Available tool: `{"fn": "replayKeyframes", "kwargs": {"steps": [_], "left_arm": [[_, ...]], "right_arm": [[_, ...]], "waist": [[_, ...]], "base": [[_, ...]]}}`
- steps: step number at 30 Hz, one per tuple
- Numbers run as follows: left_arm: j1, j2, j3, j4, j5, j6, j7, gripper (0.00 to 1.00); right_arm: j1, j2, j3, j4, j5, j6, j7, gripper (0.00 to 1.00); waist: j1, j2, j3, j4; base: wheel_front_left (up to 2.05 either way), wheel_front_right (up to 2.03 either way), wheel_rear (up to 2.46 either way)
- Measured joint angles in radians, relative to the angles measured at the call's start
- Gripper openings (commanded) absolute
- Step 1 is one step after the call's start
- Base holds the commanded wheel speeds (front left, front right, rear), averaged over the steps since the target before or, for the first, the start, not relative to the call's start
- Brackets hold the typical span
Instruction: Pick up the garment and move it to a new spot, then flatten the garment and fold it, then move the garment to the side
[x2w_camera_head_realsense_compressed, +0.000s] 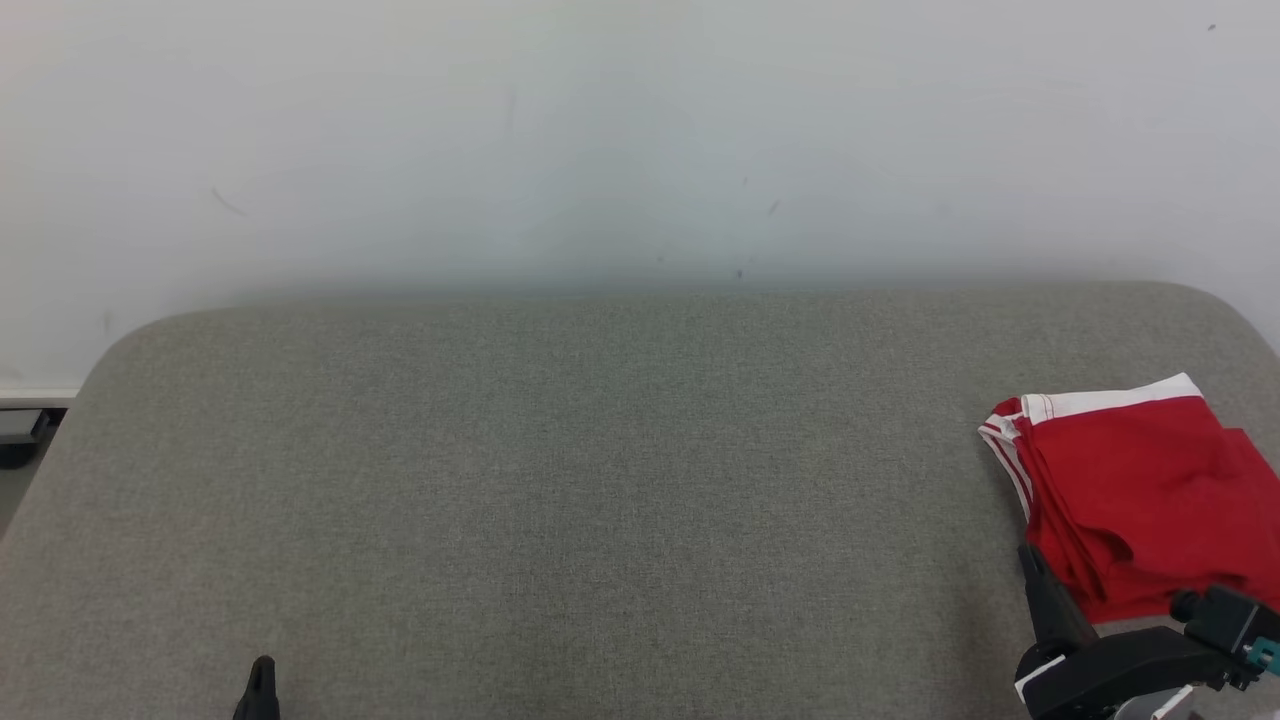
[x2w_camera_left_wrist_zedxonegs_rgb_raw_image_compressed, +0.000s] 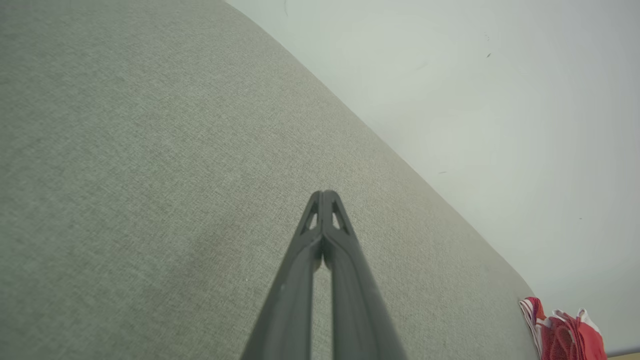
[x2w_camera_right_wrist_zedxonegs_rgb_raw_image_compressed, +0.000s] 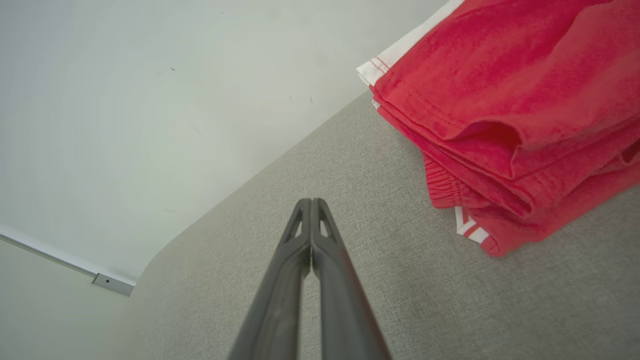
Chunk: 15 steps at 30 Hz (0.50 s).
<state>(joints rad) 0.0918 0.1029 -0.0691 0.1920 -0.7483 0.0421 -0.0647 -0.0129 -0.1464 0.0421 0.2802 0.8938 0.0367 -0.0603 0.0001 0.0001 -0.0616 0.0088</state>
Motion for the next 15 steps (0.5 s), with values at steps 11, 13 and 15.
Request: {"fn": "replayKeyframes", "kwargs": {"steps": [11,13,15], "left_arm": [[-0.024,-0.007,0.027,0.017,-0.141,-0.025,0.030,0.00],[-0.028,-0.009,0.030,0.020,-0.161,-0.026,0.031,0.00],[-0.039,-0.009,0.034,0.022,-0.178,-0.033,0.038,0.00]], "right_arm": [[-0.018,0.018,-0.027,0.004,0.113,0.015,0.029,0.00],[-0.018,0.019,-0.033,0.004,0.132,0.016,0.034,0.00],[-0.018,0.022,-0.038,0.004,0.154,0.016,0.038,0.00]], "waist": [[0.0000,0.0000,0.010,-0.001],[0.0000,0.0000,0.012,-0.002],[0.0000,0.0000,0.014,-0.002]], "base": [[0.00,0.00,0.00],[0.00,0.00,0.00],[0.00,0.00,0.00]]}}
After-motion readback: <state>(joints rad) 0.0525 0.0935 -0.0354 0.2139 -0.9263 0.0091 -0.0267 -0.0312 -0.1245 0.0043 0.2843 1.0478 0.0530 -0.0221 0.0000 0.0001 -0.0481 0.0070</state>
